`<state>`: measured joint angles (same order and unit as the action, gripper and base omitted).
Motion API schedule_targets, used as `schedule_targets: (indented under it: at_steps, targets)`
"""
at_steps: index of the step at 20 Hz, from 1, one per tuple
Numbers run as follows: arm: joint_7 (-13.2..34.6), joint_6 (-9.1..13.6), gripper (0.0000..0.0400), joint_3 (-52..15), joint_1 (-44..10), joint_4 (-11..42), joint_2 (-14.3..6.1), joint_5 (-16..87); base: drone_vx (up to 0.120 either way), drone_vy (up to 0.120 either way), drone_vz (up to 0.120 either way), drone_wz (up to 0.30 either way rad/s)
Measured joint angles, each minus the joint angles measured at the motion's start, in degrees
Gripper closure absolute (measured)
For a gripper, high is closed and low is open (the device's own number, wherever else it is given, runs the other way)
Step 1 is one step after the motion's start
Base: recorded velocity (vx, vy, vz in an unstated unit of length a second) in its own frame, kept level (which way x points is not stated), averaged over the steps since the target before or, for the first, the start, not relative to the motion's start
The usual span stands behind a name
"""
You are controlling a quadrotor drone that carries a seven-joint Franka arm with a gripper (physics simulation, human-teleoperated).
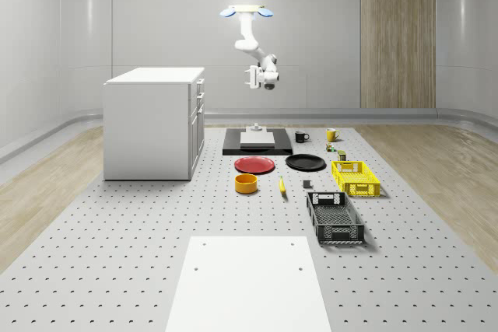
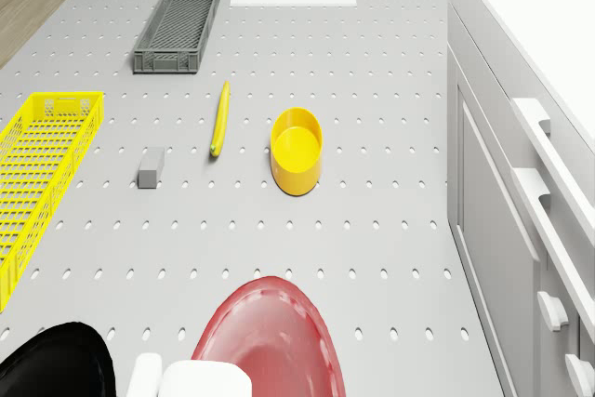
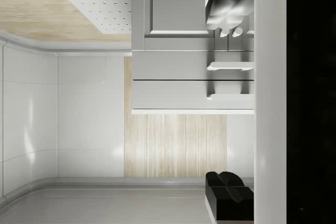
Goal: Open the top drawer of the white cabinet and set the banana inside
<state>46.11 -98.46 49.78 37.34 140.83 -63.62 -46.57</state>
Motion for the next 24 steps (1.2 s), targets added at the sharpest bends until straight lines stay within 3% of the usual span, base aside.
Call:
schedule_targets:
  at_steps: [11, 16, 24]
  targets:
    - [0.90, -1.11, 0.0000, 0.35, 1.17, 0.17, -1.31, 1.08, 0.120, -0.120, 0.000, 0.000]
    - [1.26, -1.54, 0.0000, 0.48, 1.62, 0.24, -1.84, 1.51, 0.120, -0.008, 0.000, 0.000]
    - [1.79, -2.15, 0.0000, 0.66, 2.27, 0.33, -2.58, 2.14, 0.120, -0.095, 0.000, 0.000]
